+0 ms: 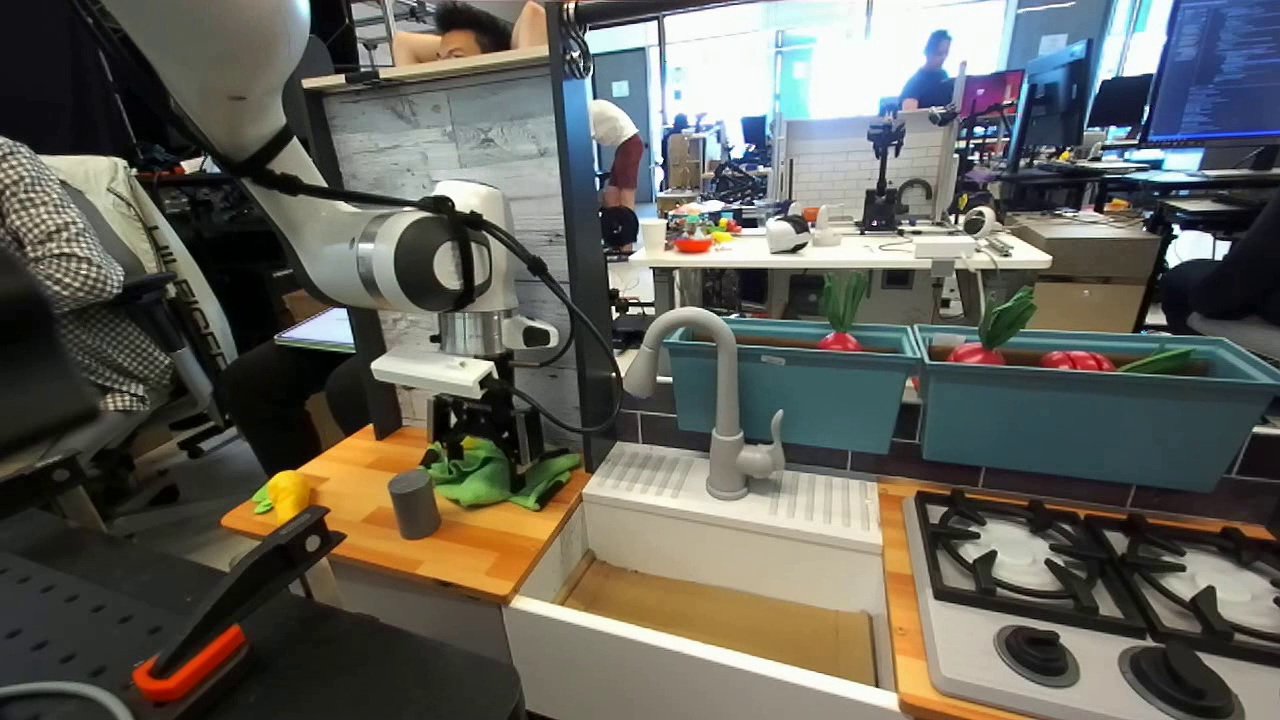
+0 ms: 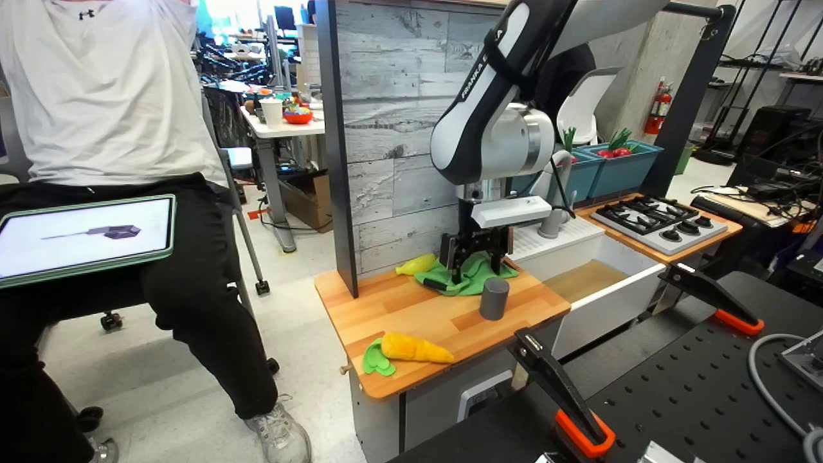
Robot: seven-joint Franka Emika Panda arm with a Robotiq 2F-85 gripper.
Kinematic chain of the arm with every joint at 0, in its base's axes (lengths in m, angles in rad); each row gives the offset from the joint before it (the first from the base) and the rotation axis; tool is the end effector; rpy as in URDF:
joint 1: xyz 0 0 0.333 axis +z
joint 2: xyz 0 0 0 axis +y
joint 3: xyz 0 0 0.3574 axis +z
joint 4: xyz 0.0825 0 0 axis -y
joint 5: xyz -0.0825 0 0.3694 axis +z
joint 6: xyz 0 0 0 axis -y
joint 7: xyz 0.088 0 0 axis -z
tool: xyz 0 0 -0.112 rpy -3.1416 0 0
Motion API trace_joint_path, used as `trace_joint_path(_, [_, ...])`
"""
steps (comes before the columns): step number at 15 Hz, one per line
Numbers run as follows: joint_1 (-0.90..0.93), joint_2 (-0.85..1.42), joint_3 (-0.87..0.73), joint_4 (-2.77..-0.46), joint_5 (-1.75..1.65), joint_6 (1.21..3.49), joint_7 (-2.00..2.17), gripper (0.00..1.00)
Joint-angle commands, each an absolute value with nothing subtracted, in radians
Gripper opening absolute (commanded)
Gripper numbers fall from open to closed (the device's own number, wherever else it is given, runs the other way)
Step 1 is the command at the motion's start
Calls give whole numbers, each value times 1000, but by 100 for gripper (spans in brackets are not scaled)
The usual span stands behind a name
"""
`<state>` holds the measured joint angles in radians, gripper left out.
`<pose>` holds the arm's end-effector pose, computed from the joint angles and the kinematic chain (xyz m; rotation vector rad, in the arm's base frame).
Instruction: Move the green towel to the left
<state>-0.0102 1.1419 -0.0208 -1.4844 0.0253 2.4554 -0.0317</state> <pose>0.6806 -0.0190 0.0006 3.1299 -0.0152 -0.2677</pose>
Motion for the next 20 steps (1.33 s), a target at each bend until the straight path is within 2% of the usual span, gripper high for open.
trace_joint_path(1, [-13, 1202, 2, -1398, 6, 2454, -61, 100])
trace_joint_path(20, [162, 1267, 51, -1271, -113, 2280, -136, 100])
